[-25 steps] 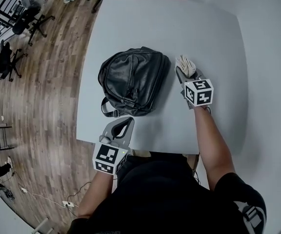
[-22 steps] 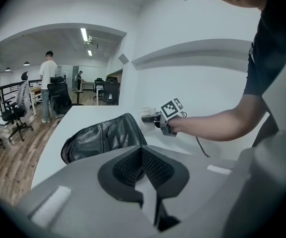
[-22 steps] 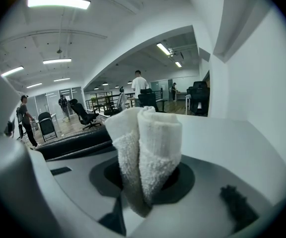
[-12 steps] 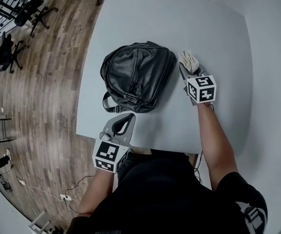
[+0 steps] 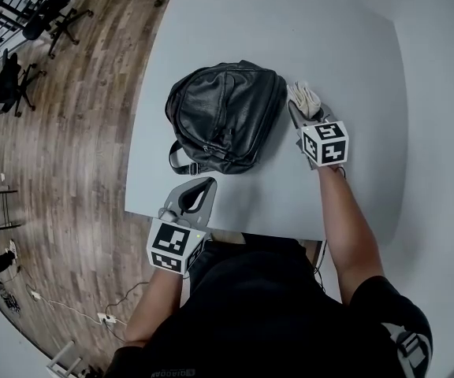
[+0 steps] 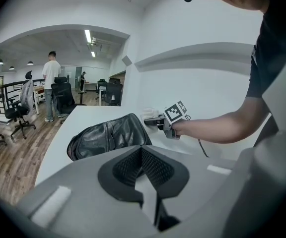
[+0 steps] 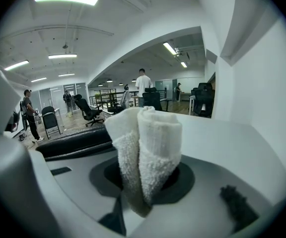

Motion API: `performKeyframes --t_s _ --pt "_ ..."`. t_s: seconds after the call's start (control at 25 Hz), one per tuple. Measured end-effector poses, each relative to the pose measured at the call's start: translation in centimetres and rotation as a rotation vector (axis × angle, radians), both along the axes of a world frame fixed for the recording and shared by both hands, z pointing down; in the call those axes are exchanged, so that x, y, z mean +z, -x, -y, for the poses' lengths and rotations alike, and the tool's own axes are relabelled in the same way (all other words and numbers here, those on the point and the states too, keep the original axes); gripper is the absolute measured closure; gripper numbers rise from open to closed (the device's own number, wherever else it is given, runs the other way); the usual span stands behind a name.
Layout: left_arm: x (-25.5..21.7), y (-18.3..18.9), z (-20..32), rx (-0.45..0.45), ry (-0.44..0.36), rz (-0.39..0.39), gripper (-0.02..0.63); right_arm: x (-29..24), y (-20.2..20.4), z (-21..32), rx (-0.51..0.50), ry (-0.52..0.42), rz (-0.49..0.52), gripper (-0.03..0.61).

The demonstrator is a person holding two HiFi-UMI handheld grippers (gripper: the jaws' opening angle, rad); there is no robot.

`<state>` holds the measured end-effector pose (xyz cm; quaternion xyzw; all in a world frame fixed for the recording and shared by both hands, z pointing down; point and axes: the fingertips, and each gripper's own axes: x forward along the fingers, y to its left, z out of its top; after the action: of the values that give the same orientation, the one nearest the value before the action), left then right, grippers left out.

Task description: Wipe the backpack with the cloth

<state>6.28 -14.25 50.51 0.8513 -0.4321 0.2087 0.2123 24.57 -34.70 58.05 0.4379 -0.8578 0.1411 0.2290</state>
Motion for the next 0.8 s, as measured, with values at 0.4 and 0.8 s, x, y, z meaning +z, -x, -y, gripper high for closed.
performKeyframes --t_s 0.4,0.8 --pt "-0.5 0.9 -1.4 0.018 0.003 -0.025 0.607 -0.5 1.2 -2.9 0.005 -0.003 -0.002 0.477" --pt "-1.1 1.9 -3.0 0.046 -0.009 -0.039 0.607 -1.1 2.0 -6.3 0.028 -0.006 -0.005 0.477"
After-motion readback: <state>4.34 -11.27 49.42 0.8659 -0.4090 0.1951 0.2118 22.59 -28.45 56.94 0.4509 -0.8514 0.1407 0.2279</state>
